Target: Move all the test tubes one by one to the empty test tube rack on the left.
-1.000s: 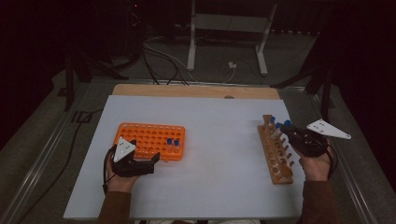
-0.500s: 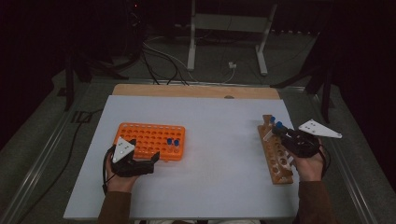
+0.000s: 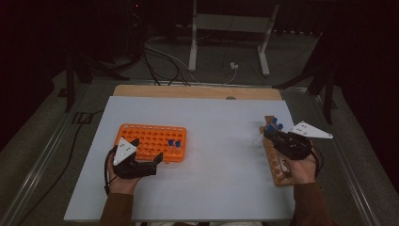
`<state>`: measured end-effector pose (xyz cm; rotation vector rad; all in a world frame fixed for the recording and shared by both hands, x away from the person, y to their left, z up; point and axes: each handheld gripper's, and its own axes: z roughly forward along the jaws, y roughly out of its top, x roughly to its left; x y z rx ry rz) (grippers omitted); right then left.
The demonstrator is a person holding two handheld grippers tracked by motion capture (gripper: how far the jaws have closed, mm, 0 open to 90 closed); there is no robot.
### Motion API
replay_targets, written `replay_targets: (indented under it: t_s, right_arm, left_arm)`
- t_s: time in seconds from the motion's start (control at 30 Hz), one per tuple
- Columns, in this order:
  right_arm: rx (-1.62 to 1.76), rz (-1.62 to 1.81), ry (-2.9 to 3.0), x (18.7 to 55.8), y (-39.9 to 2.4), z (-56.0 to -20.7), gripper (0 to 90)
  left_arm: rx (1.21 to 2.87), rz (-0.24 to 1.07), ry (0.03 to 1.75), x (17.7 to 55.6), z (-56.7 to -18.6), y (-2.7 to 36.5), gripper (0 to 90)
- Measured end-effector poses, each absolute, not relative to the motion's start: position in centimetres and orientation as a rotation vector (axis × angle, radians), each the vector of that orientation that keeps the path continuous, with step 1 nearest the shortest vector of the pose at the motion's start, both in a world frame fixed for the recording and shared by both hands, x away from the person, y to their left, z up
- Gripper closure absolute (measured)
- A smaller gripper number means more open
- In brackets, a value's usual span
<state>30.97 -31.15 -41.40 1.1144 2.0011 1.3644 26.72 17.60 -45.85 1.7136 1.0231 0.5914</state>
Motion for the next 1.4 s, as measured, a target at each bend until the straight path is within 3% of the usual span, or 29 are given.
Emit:
replay_targets:
  t_s: [0.7, 1.27, 1.4]
  right_arm:
    - [1.008, 1.406, 2.173, 30.8, -25.3, -41.9, 76.3]
    - [0.970, 1.449, 2.234, 30.4, -22.5, -42.4, 76.4]
    - [0.965, 1.457, 2.248, 30.3, -22.0, -42.4, 76.3]
  left_arm:
    - [1.741, 0.508, 0.790, 27.3, -42.4, 9.5, 4.5]
    - [1.873, 0.438, 0.727, 28.6, -44.6, 2.5, 8.3]
    - [1.892, 0.439, 0.722, 29.0, -45.4, 1.2, 16.0]
